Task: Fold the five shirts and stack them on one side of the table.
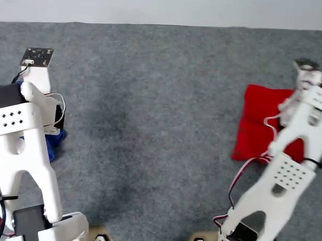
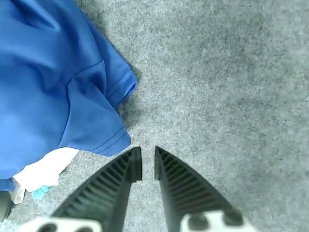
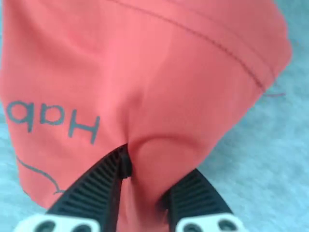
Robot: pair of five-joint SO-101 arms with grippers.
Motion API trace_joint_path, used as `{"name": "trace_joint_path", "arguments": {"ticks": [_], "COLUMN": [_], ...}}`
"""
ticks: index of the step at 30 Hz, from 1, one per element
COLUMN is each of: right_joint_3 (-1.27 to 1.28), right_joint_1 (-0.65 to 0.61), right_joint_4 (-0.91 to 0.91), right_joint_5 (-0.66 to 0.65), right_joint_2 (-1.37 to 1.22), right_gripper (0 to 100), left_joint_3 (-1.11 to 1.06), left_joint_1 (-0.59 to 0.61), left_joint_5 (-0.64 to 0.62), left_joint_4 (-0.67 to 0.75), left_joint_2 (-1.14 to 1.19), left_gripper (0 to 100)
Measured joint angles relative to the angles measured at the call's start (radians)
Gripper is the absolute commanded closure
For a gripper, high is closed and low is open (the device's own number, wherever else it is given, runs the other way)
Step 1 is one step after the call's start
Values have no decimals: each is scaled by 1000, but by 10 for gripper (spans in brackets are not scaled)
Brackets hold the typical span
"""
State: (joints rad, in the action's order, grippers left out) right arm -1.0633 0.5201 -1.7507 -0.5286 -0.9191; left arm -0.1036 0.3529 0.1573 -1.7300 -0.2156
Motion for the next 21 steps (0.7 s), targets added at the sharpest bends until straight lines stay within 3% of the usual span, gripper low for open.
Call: {"name": "trace_joint_path", "arguments": {"ticks": [7,16,21], "right_joint_3": [0,0,0], "right_joint_1": [149,204,229], "right_joint_4": [0,0,0], "right_joint_5": [-77,-89,-89], "right_joint_2": [0,-9,-9], "right_gripper": [988,982,817], "left_joint_3": [0,0,0], "left_joint_1": [0,0,0], "left_joint_5": [0,0,0], "left_joint_4": [0,0,0], "left_joint_2": [0,0,0], "left_gripper": [942,942,942]}}
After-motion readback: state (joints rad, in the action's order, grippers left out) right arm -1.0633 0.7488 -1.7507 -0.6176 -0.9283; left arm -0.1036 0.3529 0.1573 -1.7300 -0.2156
